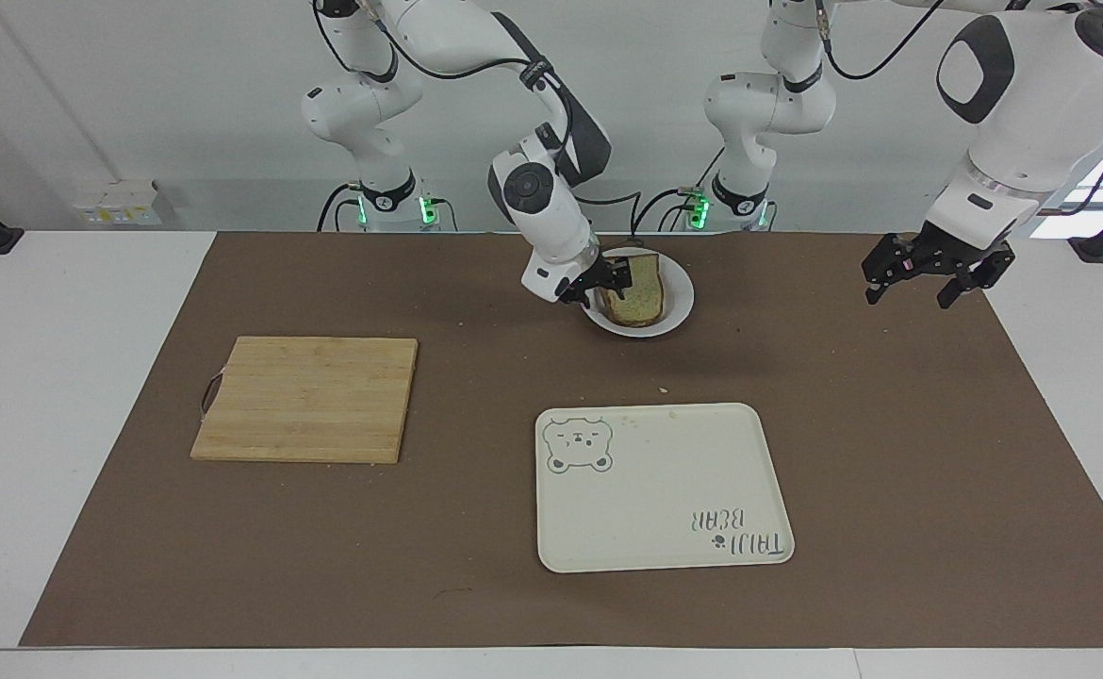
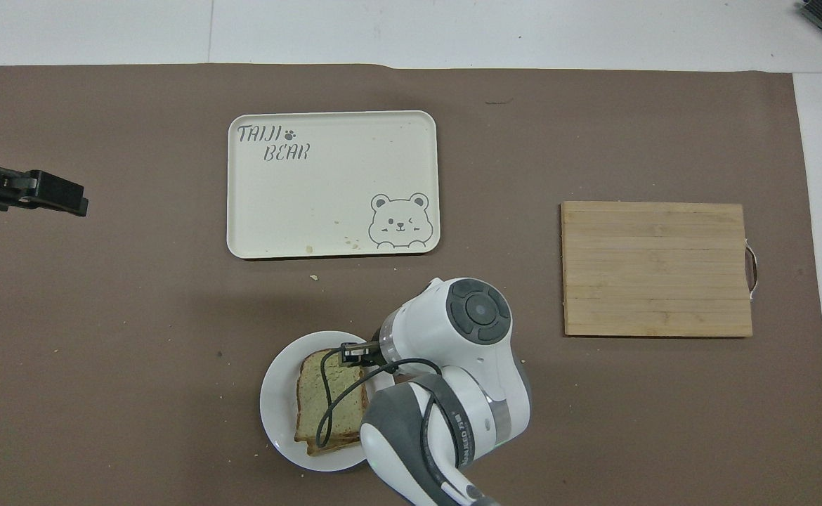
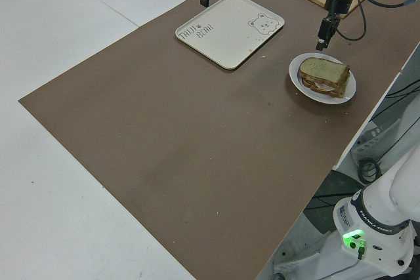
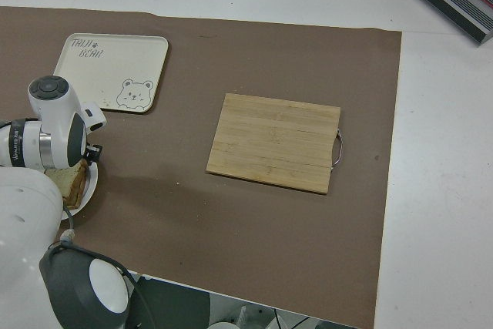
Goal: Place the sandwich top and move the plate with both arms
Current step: 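Open the right gripper and withdraw it while the left gripper reaches forward, then move the left gripper to the plate rim nearest the robot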
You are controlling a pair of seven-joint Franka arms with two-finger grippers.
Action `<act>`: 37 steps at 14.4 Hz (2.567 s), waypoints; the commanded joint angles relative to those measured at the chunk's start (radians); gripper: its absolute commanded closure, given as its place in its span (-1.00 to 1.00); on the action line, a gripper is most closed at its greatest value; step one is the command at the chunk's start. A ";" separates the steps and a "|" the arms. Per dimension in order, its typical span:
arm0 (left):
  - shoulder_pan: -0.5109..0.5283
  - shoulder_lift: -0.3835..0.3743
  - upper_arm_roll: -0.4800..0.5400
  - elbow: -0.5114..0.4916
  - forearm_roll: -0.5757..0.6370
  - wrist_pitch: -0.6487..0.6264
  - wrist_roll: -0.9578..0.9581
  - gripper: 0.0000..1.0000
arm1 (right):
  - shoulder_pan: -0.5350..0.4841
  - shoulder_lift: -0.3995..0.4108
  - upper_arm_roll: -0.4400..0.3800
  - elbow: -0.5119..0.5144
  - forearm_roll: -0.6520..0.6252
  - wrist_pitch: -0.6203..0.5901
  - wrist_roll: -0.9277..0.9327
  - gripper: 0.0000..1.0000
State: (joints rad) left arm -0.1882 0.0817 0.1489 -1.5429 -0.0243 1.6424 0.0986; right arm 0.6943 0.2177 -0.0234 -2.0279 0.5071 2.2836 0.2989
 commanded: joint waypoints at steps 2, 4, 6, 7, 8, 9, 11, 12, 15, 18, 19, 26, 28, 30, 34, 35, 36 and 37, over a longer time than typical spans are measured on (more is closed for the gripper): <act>0.003 -0.007 -0.003 -0.005 -0.005 -0.013 0.012 -1.00 | -0.133 0.003 0.008 0.061 -0.223 -0.027 -0.004 -1.00; 0.003 -0.019 -0.003 -0.031 -0.009 -0.007 0.013 -1.00 | -0.192 -0.026 0.002 0.064 -0.252 -0.062 -0.004 -1.00; 0.009 -0.042 -0.003 -0.080 -0.014 0.025 0.015 -1.00 | -0.293 -0.063 0.005 0.066 -0.289 -0.107 -0.009 -1.00; 0.025 -0.045 -0.003 -0.107 -0.052 0.055 0.019 -1.00 | -0.339 -0.081 0.004 0.070 -0.289 -0.136 -0.014 -1.00; 0.038 -0.051 -0.002 -0.143 -0.103 0.083 0.051 -1.00 | -0.382 -0.090 0.004 0.087 -0.292 -0.174 -0.014 -1.00; 0.047 -0.056 -0.002 -0.179 -0.139 0.111 0.117 -1.00 | -0.418 -0.093 0.002 0.107 -0.303 -0.221 -0.014 -1.00; 0.059 -0.056 -0.002 -0.255 -0.225 0.151 0.200 -1.00 | -0.469 -0.104 0.002 0.152 -0.376 -0.283 -0.014 -1.00; 0.068 -0.056 -0.002 -0.297 -0.283 0.177 0.229 -1.00 | -0.481 -0.113 0.002 0.165 -0.421 -0.289 -0.014 -1.00; 0.055 -0.066 -0.003 -0.454 -0.386 0.270 0.332 -1.00 | -0.528 -0.171 0.004 0.167 -0.449 -0.296 -0.014 -1.00; 0.050 -0.071 -0.003 -0.578 -0.494 0.284 0.444 -1.00 | -0.573 -0.224 0.002 0.195 -0.450 -0.361 -0.015 -1.00; 0.050 -0.085 -0.003 -0.607 -0.512 0.287 0.449 -1.00 | -0.585 -0.233 0.000 0.221 -0.450 -0.398 -0.017 -1.00; 0.047 -0.119 -0.006 -0.758 -0.625 0.326 0.538 -1.00 | -0.702 -0.253 -0.003 0.377 -0.452 -0.631 -0.177 -1.00; 0.032 -0.134 -0.009 -0.781 -0.632 0.327 0.541 -1.00 | -0.726 -0.255 -0.004 0.411 -0.456 -0.664 -0.210 -1.00; 0.027 -0.166 -0.009 -0.836 -0.632 0.350 0.558 -1.00 | -0.725 -0.273 0.002 0.410 -0.528 -0.670 -0.213 -1.00; 0.001 -0.241 -0.009 -0.946 -0.641 0.366 0.569 -1.00 | -0.722 -0.290 0.004 0.394 -0.545 -0.670 -0.211 -1.00; -0.002 -0.270 -0.009 -0.983 -0.661 0.366 0.569 -0.84 | -0.725 -0.288 0.000 0.402 -0.547 -0.671 -0.215 -1.00; -0.002 -0.289 -0.009 -1.023 -0.669 0.366 0.570 -0.78 | -0.726 -0.290 -0.004 0.406 -0.547 -0.688 -0.216 -1.00; -0.002 -0.290 -0.009 -1.061 -0.699 0.385 0.591 -0.77 | -0.727 -0.291 -0.004 0.416 -0.548 -0.717 -0.227 -1.00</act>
State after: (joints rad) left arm -0.1766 -0.1403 0.1305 -2.4931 -0.6745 1.9731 0.6522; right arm -0.0201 -0.0603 -0.0317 -1.6235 -0.0242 1.6087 0.1045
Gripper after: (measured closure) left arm 0.070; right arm 0.000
